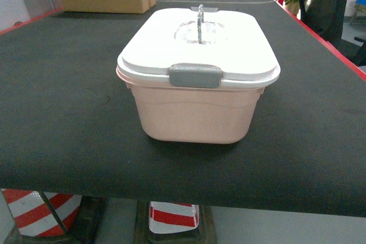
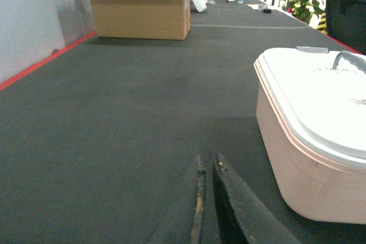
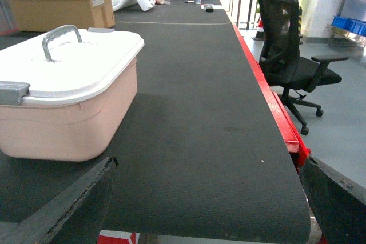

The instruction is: Pick capacitor and pack into box

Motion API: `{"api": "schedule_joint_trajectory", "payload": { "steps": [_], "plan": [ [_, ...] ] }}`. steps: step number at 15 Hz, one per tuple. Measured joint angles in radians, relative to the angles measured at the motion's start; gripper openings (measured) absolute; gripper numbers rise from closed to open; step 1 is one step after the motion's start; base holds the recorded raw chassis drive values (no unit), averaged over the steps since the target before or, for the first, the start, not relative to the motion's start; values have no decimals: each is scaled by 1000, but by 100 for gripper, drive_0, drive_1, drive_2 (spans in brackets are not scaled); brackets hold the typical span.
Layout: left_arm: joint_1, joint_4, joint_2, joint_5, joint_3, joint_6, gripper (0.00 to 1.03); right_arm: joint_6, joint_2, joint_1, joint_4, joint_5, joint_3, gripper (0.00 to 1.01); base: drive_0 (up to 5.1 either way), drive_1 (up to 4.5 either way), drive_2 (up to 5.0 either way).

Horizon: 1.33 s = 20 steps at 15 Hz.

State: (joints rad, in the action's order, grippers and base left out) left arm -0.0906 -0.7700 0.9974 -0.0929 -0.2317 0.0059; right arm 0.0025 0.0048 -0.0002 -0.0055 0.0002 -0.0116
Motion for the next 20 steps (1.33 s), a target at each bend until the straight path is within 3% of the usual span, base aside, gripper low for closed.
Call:
{"api": "schedule_joint_trajectory", "payload": {
  "steps": [2,3,5,11,12,20],
  "plan": [
    [16,19,-51,12,47,-3,2,0,0,0,0,0,0,98,0,0,0],
    [64,42,-99,79,80,-3,2,0,0,0,0,0,0,98,0,0,0],
    [96,68,-166,83,109,-5,2,0,0,0,0,0,0,98,0,0,0],
    [90,199,-371,92,181,-5,2,0,0,0,0,0,0,98,0,0,0],
    [90,140,-370,92,213,-5,2,0,0,0,0,0,0,98,0,0,0],
    [90,389,-613,92,218,-5,2,0,0,0,0,0,0,98,0,0,0]
  ]
}}
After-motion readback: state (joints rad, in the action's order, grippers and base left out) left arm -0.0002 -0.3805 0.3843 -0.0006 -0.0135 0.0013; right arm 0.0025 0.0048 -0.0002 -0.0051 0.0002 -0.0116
